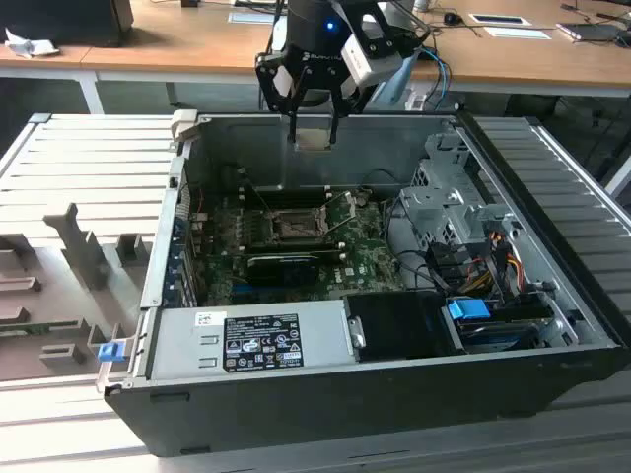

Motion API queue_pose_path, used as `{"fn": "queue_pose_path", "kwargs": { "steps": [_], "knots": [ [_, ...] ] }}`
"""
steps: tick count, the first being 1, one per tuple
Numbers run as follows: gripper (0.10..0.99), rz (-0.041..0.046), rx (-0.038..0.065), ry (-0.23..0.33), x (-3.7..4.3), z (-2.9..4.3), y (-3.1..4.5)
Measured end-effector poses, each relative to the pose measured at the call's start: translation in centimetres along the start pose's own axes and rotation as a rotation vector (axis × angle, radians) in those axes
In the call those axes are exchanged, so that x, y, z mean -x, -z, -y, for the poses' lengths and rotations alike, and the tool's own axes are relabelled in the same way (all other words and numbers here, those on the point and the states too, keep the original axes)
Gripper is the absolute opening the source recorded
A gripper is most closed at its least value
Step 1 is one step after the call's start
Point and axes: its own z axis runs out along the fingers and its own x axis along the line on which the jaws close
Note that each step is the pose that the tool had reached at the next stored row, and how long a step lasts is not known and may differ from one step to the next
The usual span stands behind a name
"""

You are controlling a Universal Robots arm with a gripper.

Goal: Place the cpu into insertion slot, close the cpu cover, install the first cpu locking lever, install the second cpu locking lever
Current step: 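Place the cpu into insertion slot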

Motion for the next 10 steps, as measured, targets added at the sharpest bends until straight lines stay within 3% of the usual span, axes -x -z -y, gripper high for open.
{"fn": "queue_pose_path", "kwargs": {
  "steps": [4,10],
  "knots": [
    [0.529,0.0051,0.001,-0.057,0.00,0.00,0.00],
    [0.529,0.0049,0.001,-0.061,0.00,0.01,-0.04]
  ]
}}
